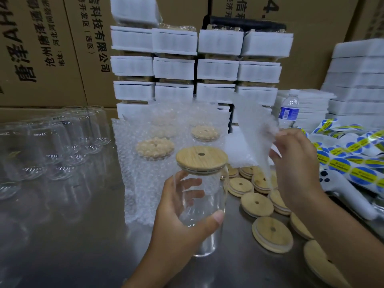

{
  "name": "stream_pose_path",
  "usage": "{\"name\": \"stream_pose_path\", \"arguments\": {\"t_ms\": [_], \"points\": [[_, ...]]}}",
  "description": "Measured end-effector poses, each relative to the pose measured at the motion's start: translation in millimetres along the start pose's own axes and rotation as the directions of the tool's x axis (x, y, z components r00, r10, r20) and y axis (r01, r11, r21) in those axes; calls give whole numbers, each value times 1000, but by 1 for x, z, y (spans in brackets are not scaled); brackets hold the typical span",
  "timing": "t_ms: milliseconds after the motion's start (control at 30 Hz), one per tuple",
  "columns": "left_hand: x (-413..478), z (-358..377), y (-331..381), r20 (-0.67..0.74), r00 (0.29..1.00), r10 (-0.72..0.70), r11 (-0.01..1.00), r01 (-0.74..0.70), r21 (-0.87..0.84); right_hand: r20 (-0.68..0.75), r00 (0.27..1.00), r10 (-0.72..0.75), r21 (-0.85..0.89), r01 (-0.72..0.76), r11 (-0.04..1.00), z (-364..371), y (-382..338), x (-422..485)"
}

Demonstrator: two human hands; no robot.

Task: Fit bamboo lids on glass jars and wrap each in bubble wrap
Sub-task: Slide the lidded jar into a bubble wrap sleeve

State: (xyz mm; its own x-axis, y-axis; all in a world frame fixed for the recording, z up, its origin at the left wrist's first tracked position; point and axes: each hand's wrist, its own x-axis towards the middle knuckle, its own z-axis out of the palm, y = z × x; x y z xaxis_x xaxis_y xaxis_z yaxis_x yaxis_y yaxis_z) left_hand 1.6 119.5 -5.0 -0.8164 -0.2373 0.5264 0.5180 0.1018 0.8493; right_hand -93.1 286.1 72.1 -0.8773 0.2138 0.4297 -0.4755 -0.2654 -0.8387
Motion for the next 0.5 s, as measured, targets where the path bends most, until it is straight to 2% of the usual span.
{"name": "stream_pose_path", "arguments": {"t_ms": [100, 167, 400, 500], "points": [[-2, 0, 3, -8, 1000, 22, 1000, -22, 10, 78, 984, 157, 360, -175, 916, -8, -19, -21], [-6, -1, 5, -14, 999, 34, 999, -34, 18, 150, 968, 202, 490, -250, 835, -10, -31, -35], [-15, -2, 18, -59, 994, 94, 995, -95, -4, 235, 928, 288, 588, -372, 719, -22, -52, -62], [-16, -3, 29, -77, 989, 127, 992, -128, -12, 191, 900, 393, 634, -419, 650, -25, -51, -63]]}}
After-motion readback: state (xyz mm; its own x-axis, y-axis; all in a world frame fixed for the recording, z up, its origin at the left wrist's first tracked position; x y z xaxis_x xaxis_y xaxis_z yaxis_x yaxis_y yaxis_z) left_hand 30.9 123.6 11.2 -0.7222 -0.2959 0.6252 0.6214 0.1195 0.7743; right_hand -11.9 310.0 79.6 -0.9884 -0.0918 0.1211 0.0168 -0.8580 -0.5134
